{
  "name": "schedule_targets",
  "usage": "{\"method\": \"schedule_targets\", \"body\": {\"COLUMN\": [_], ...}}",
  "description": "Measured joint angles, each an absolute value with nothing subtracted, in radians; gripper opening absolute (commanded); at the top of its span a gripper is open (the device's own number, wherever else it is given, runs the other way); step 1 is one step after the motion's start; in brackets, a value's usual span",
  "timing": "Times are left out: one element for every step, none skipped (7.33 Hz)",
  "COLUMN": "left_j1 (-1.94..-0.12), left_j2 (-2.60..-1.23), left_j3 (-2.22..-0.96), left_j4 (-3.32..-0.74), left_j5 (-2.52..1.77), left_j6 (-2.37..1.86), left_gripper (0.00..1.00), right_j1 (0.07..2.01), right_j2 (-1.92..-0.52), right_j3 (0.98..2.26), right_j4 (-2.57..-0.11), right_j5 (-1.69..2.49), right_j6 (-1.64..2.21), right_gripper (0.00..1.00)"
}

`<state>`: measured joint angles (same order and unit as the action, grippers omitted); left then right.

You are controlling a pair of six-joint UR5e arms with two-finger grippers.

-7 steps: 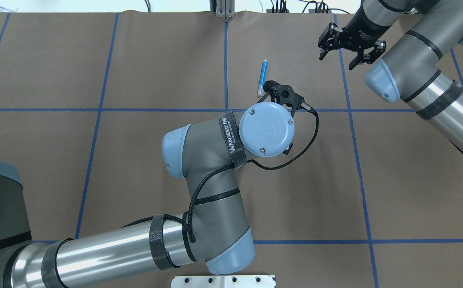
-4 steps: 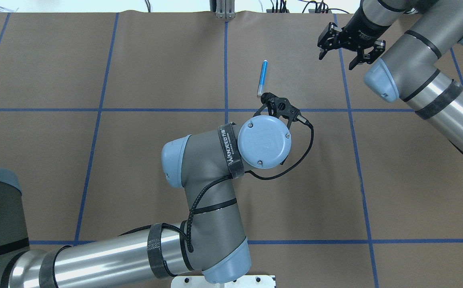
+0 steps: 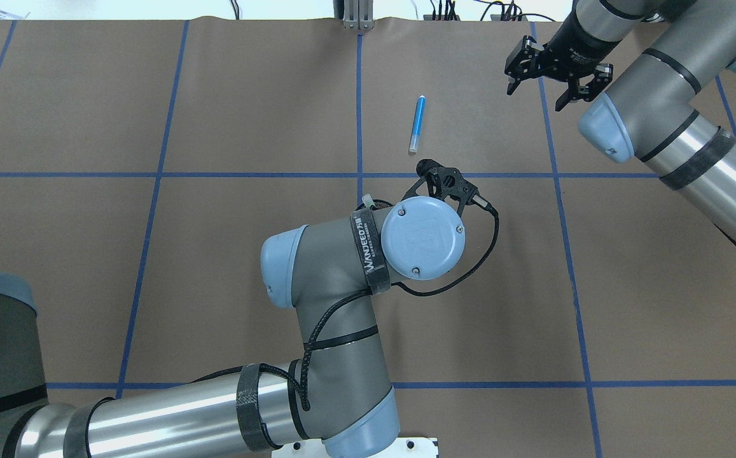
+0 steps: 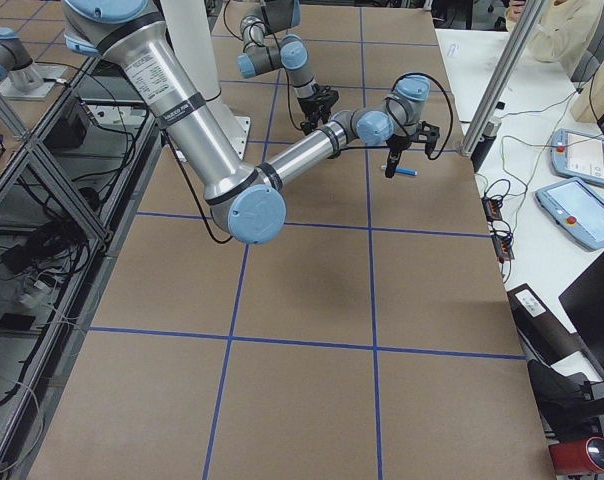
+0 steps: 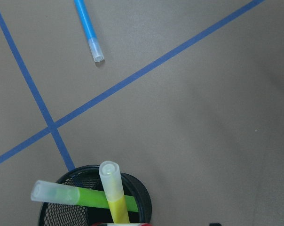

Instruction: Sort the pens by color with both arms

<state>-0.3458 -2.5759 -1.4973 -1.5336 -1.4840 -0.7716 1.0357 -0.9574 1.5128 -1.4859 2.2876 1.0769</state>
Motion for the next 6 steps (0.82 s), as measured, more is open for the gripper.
{"method": "schedule_targets", "body": {"left_j1": [-0.345, -0.345, -0.345, -0.346, -0.346, -0.347], "left_j2": [-2.575, -2.575, -2.575, -2.577, -2.580, -2.582], "left_j3": [-1.496, -1.496, -1.496, -1.496, -1.496, -1.496], "left_j4": [-1.533, -1.531, -1.528, -1.526, -1.523, -1.518], "left_j5": [-1.484, -1.481, -1.475, -1.468, -1.465, -1.456], "left_j6": [-0.771, -0.771, -0.771, -0.770, -0.770, -0.770], "left_gripper": [0.62, 0.61, 0.61, 0.60, 0.60, 0.59], "right_j1": [1.036, 1.037, 1.037, 1.037, 1.037, 1.037], "right_j2": [-0.958, -0.959, -0.959, -0.959, -0.959, -0.959], "right_j3": [1.513, 1.514, 1.513, 1.513, 1.513, 1.513], "right_j4": [-1.486, -1.486, -1.486, -1.486, -1.486, -1.486], "right_j5": [2.288, 2.288, 2.287, 2.287, 2.287, 2.287], "right_j6": [1.077, 1.077, 1.077, 1.077, 1.077, 1.077], "right_gripper": [0.92, 0.93, 0.93, 0.94, 0.94, 0.94]}}
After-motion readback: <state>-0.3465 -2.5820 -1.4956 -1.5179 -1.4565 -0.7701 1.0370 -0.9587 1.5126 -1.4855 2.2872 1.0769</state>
